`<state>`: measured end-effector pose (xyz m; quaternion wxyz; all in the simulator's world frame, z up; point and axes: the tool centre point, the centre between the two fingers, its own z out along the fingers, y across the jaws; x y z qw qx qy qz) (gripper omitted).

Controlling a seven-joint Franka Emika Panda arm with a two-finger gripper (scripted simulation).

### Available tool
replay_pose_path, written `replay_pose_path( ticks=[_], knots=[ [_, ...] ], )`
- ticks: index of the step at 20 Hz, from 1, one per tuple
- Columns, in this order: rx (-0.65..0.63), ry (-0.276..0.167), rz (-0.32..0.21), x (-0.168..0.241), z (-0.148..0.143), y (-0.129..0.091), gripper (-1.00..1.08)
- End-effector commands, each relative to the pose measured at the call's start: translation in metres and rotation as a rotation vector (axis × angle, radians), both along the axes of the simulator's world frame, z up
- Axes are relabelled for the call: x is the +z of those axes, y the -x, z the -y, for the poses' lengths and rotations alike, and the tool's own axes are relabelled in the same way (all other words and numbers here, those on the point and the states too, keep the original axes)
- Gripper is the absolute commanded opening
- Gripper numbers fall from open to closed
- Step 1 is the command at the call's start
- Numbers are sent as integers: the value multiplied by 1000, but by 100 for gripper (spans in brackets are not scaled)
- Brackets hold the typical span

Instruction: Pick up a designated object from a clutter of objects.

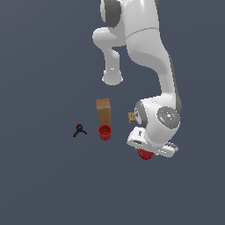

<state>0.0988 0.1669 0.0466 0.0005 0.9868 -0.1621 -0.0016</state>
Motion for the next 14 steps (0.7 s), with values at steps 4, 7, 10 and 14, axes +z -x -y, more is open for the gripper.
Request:
replay_pose_path(
  ticks=[4, 7, 10, 14],
  knots=[
    [0, -1, 2, 17, -3, -1, -100],
    [0, -1, 2, 36, -6, -2, -100],
    [0, -1, 2, 60, -10, -3, -100],
    [0, -1, 2, 100, -16, -5, -100]
  ],
)
